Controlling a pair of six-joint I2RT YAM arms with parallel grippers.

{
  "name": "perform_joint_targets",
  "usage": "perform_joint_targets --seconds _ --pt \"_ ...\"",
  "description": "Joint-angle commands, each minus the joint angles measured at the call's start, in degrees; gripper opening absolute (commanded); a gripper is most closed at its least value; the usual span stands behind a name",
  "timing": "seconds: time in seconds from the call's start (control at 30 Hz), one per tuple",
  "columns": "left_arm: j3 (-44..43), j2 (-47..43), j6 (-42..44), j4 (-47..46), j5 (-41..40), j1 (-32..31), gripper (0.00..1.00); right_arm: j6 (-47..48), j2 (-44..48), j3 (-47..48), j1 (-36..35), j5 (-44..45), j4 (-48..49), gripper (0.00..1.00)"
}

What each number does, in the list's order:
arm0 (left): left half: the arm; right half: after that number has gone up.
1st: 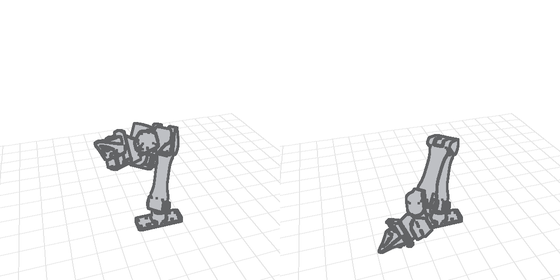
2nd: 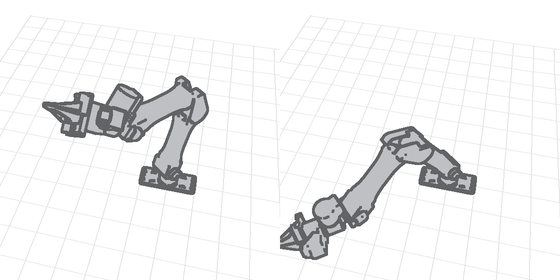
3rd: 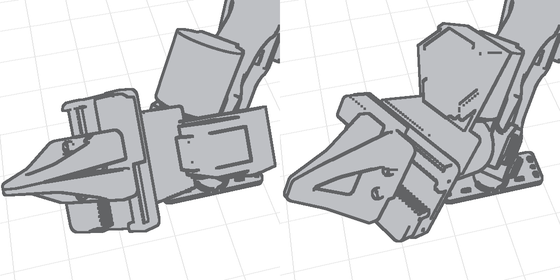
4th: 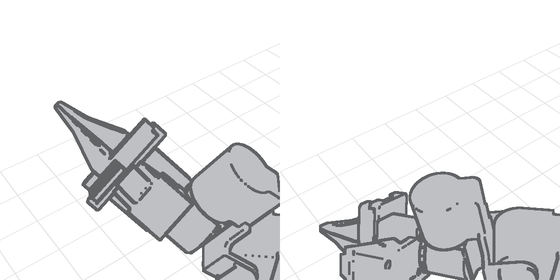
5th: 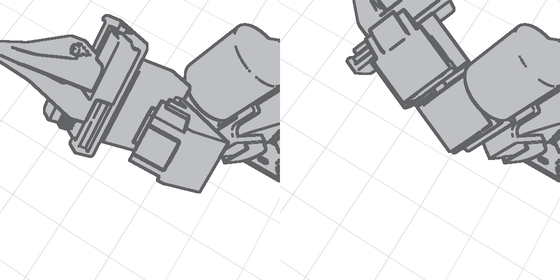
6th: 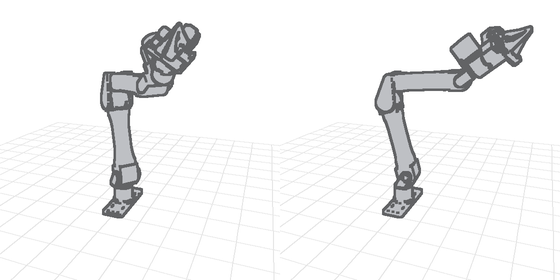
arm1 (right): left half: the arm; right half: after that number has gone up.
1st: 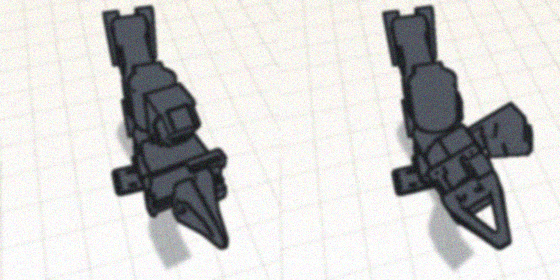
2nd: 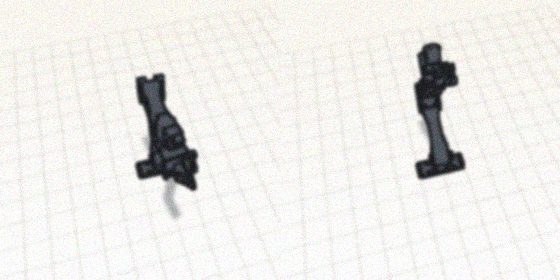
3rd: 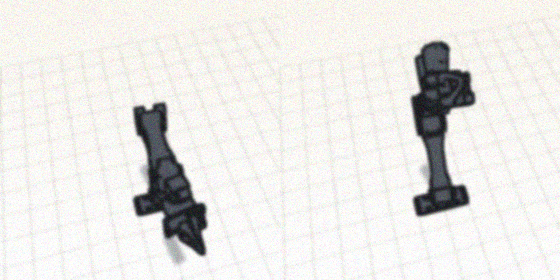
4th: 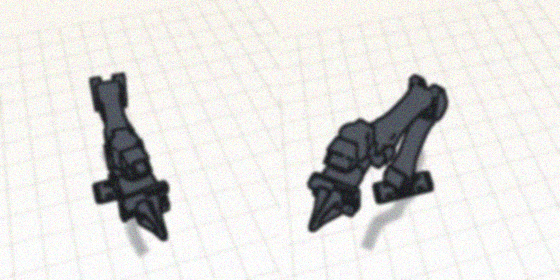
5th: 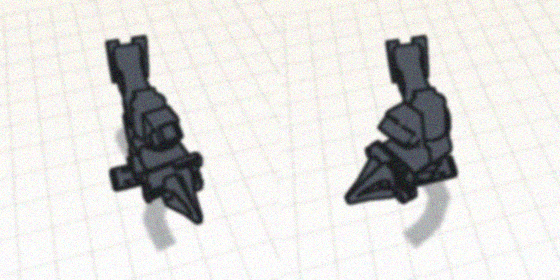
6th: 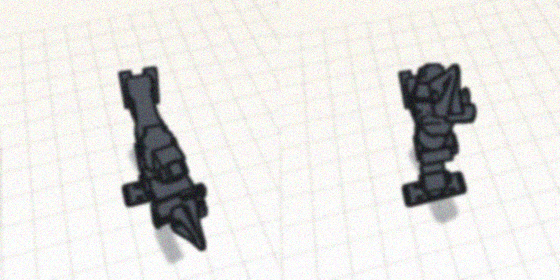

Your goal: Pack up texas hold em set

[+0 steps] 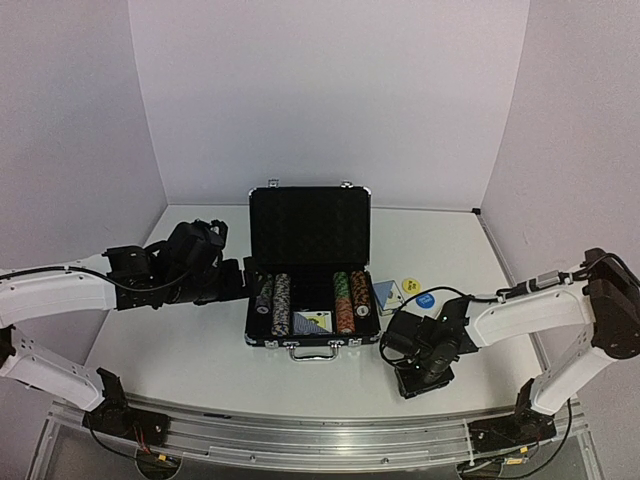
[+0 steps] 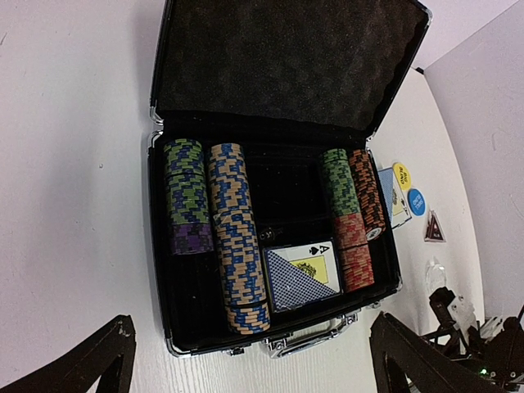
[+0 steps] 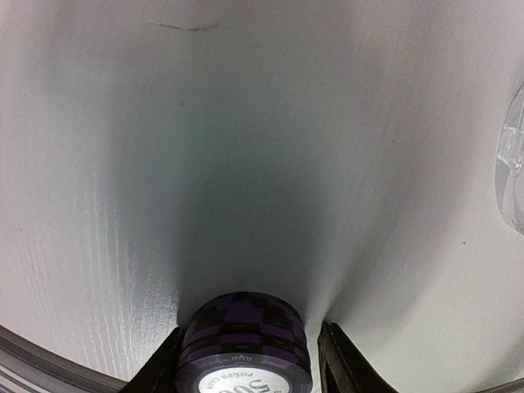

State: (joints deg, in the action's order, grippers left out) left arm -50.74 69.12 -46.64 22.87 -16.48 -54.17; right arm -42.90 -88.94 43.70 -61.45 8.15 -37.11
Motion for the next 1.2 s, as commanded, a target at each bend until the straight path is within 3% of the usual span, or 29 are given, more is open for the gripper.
perform_joint_targets --seconds 0.0,0.53,0.9,1.17 --pt "0.31 -1.29 -0.5 -2.09 0.66 0.08 1.0 -0.4 -1.66 -1.0 -0.3 0.83 -0.47 0.47" --pt "-0.59 -1.15 -0.14 -2.31 1.27 0.06 1.0 -0.33 -2.72 -2.67 -1.19 -1.43 1.34 0.42" --pt "-0.18 -2.22 -0.54 -2.4 1.72 0.1 1.0 -0.74 0.06 -3.94 -1.77 0.92 1.78 0.19" --pt "0.5 -2.8 -0.46 -3.75 3.19 0.12 1.0 1.7 5.98 -1.25 -1.75 1.47 1.37 0.08"
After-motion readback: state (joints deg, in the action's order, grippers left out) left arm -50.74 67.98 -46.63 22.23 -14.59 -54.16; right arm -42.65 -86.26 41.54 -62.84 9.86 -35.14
